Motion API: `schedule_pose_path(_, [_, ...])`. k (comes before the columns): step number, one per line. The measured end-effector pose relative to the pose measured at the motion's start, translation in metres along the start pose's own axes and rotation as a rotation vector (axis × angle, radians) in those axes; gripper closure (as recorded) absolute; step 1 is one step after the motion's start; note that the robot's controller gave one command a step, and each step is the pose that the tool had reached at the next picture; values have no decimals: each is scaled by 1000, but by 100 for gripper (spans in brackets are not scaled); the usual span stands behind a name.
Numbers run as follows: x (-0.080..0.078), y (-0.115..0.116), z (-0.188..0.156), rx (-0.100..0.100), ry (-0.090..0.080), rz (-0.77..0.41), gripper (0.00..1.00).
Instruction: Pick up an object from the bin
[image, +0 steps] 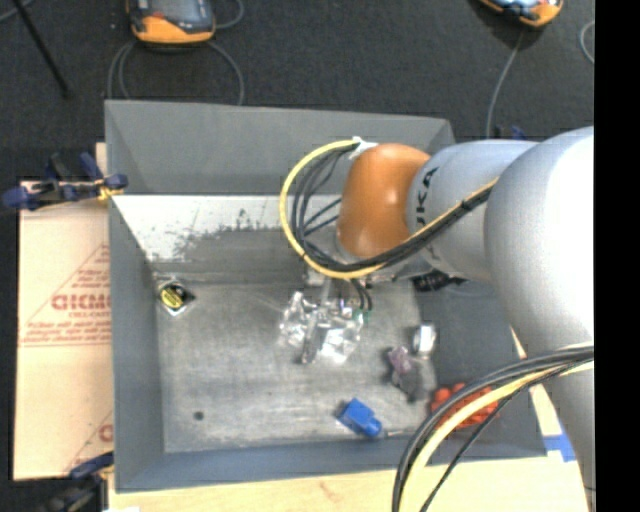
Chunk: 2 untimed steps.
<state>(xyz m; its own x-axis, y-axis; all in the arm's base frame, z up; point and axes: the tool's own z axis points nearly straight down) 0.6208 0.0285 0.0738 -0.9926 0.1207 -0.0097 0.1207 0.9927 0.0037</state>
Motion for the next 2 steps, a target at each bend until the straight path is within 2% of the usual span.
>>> schedule_pose_path(1, [4,13,-1,4,0,182,0])
schedule_pose_path(2, [1,13,-4,0,-14,180,100])
